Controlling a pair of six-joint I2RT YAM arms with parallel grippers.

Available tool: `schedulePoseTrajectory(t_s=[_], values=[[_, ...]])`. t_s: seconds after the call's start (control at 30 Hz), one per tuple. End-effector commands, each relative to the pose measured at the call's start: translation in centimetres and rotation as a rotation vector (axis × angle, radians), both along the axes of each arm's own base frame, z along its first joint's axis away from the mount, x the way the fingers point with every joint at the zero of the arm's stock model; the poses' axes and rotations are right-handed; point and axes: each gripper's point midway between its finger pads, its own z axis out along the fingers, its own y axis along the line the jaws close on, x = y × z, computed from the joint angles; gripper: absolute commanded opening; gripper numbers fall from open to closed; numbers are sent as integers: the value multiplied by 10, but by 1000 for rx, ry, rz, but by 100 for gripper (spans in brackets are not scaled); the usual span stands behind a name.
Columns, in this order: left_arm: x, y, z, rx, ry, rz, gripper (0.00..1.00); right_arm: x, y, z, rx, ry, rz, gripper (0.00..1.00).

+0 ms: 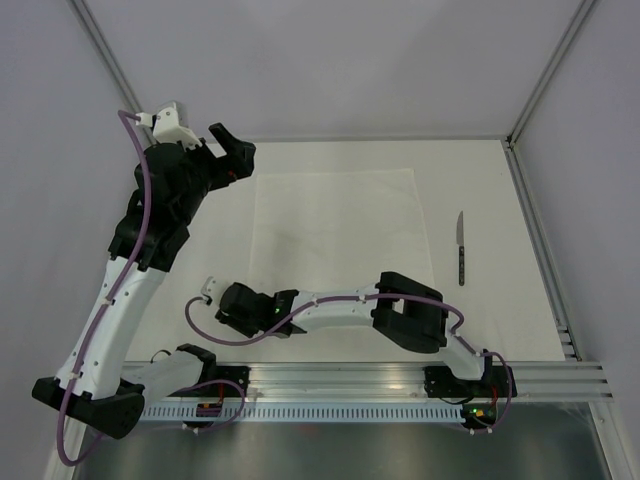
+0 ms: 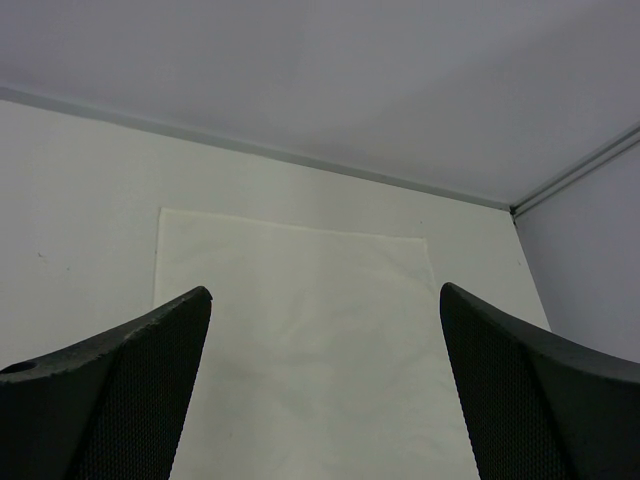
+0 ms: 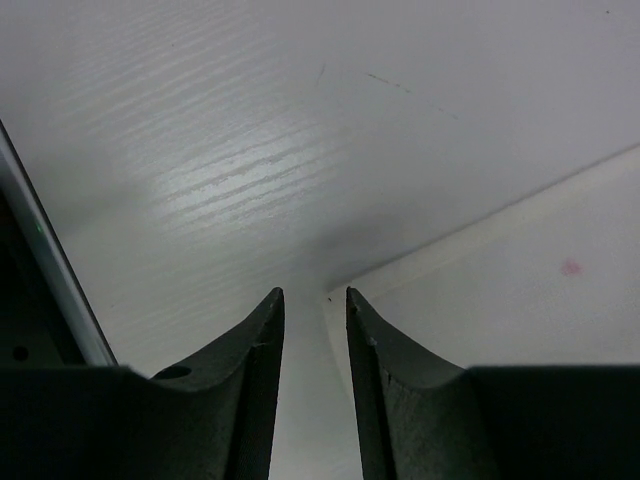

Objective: Fold the napkin, place the utensils inside, and roll it up
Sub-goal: Fold the napkin at the center of the board.

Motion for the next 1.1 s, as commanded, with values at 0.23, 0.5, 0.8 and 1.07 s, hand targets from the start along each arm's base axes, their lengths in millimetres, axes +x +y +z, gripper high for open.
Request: schedulePoseTrajectory(t_s=[0.23, 0.5, 0.8, 1.07], values=[[-1, 5, 0, 35, -16, 11, 100, 2, 8, 6, 2, -35, -68, 39], [1, 3, -6, 41, -3, 6, 100, 5, 6, -2, -26, -60, -85, 41], [2, 3, -8, 48, 2, 9, 100, 5, 11, -9, -40, -53, -79, 42], [1, 5, -8, 54, -1, 12, 100, 9, 1, -8, -47, -71, -114, 42]])
